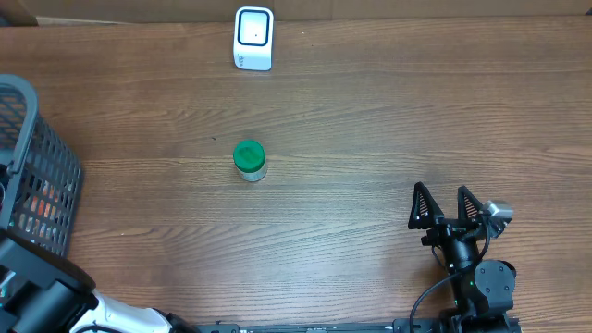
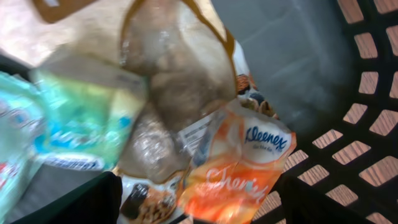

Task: Scan the item barcode
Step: 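Return the left gripper to the basket and grasp the orange Kleenex pack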

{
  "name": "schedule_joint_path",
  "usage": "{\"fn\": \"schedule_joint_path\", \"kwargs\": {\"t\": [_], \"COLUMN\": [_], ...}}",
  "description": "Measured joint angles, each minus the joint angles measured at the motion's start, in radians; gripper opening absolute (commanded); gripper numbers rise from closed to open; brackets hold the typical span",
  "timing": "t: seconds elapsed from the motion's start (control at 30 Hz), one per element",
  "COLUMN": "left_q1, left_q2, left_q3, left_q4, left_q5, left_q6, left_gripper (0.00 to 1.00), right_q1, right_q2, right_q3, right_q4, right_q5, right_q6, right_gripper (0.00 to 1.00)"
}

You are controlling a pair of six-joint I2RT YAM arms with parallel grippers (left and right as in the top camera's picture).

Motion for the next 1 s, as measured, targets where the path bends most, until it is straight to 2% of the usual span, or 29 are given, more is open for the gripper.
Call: {"fn": "schedule_joint_path", "kwargs": {"t": [0.13, 0.23, 0.3, 0.33, 0.43, 0.53, 0.77, 1.0], "left_q1": [-0.004, -0.016, -0.027, -0.031, -0.042, -0.042, -0.042, -0.042], "left_q2": [0.044, 0.070, 0.082, 0.088, 0.108, 0.118, 0.127, 0.141], "left_q3": [-0.001, -0.001, -0.001, -0.001, -0.001, -0.001, 0.055, 0.355], "left_q4": [0.036, 0.054, 0.057, 0.056, 0.044, 0.043, -0.067, -0.313], "left_q5": [0.060, 0.075, 0.073, 0.071, 0.071, 0.071, 0.059, 0.059], "left_q6": [0.048, 0.069, 0.077, 0.080, 0.089, 0.095, 0.092, 0.050], "left_gripper": [0.81, 0.73, 0.60, 0.47, 0.22, 0.10, 0.04, 0.04], "right_q1": [0.000, 0.000, 0.000, 0.000, 0.000, 0.000, 0.000, 0.000], "right_q2": [0.000, 0.000, 0.000, 0.000, 0.000, 0.000, 0.000, 0.000], "right_q3": [0.000, 0.000, 0.000, 0.000, 0.000, 0.000, 0.000, 0.000], "right_q4": [0.000, 0.000, 0.000, 0.000, 0.001, 0.000, 0.000, 0.000], "right_q5": [0.000, 0.000, -0.001, 0.000, 0.000, 0.000, 0.000, 0.000], "right_q6": [0.000, 0.000, 0.000, 0.000, 0.000, 0.000, 0.000, 0.000], "right_gripper": [1.00, 1.00, 1.00, 1.00, 1.00, 1.00, 1.00, 1.00]}}
